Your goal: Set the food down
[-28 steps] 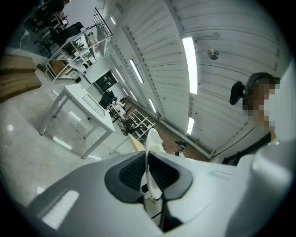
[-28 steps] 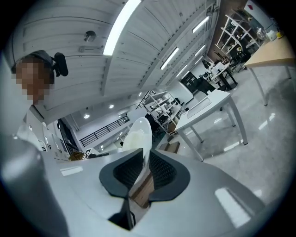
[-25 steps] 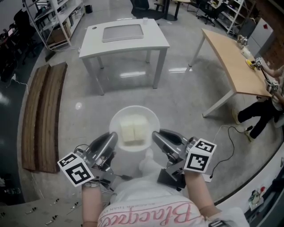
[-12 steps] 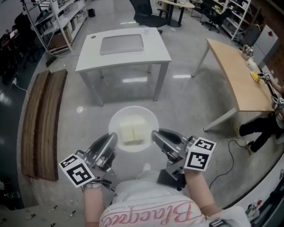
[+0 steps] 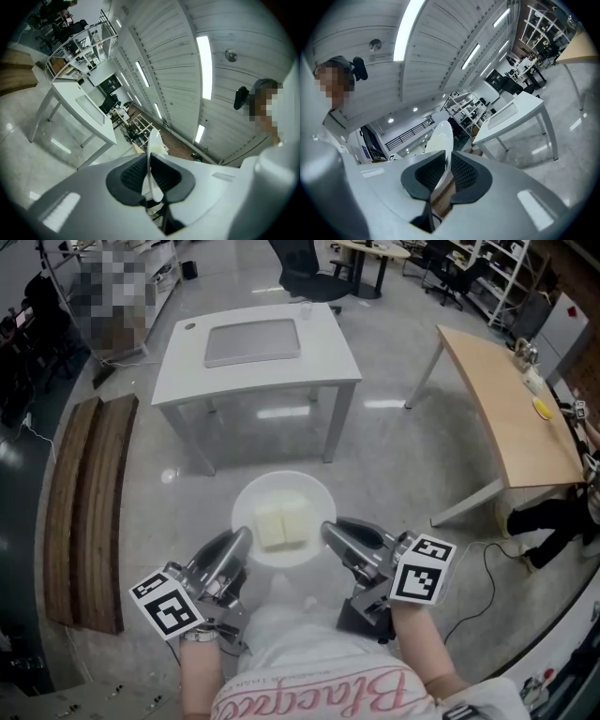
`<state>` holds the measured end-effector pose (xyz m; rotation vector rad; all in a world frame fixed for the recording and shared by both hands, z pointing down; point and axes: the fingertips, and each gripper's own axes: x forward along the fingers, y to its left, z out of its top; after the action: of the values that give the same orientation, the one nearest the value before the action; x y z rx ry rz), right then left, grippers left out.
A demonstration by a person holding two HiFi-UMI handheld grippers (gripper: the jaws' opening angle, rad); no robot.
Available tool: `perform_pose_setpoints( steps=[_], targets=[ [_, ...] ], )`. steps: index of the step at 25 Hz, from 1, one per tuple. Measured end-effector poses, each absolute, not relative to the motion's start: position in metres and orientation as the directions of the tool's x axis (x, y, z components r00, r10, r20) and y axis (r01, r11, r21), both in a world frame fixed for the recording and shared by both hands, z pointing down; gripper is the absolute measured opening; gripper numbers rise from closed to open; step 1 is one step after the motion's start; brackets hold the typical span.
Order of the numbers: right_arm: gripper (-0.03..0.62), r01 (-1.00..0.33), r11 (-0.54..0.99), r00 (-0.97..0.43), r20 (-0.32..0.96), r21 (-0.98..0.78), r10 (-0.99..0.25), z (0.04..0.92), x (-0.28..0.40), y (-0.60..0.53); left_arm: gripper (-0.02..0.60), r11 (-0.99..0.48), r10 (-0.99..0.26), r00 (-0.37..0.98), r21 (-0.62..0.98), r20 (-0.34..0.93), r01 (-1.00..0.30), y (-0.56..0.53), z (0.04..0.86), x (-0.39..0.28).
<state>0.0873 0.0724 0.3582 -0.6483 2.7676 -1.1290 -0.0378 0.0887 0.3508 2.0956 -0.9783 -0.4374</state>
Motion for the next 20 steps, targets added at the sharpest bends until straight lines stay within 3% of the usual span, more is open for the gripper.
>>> perform_pose_setpoints(
  steps=[20],
  targets=[
    [0.023, -0.307, 0.615, -0.908, 0.029, -0.726, -0.419, 0.350, 0.036, -0.091, 0.017, -0.416, -0.754, 0.657, 0.790, -0.021, -0.451, -0.078, 0.355, -0.086]
  ],
)
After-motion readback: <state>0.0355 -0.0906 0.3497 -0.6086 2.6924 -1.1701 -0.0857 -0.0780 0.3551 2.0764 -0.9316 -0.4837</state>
